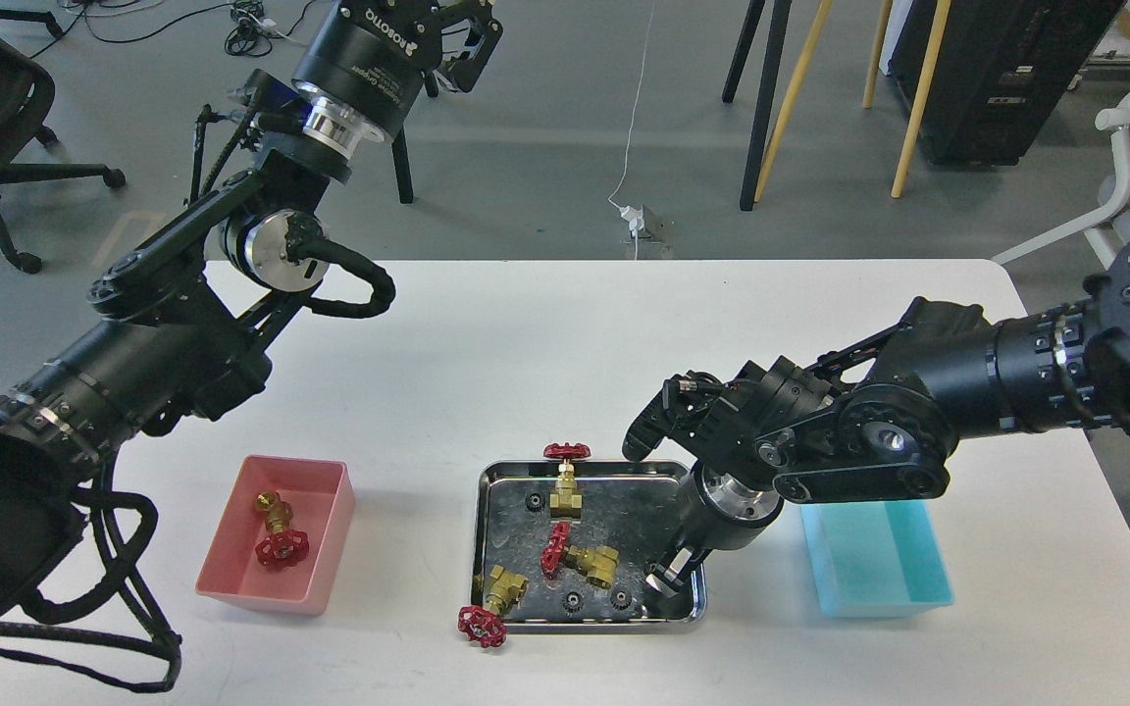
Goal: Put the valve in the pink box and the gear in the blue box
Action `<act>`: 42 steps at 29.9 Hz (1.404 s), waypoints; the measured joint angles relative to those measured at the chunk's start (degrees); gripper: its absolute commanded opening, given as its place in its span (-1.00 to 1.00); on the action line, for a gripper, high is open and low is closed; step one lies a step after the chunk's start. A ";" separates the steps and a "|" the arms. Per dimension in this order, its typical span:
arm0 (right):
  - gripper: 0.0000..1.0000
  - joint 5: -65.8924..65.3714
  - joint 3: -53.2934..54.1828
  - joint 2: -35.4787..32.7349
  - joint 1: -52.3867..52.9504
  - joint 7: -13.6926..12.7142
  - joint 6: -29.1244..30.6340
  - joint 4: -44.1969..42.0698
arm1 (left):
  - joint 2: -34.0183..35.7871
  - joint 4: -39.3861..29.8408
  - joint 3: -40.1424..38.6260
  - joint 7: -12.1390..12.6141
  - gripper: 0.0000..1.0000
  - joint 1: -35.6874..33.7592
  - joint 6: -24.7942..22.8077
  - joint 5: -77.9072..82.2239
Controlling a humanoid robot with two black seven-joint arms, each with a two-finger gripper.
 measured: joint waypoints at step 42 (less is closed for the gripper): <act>-0.05 0.34 0.25 3.53 -4.58 -0.18 0.01 -7.59 | -0.16 -0.12 0.01 0.00 0.76 1.48 -0.45 0.00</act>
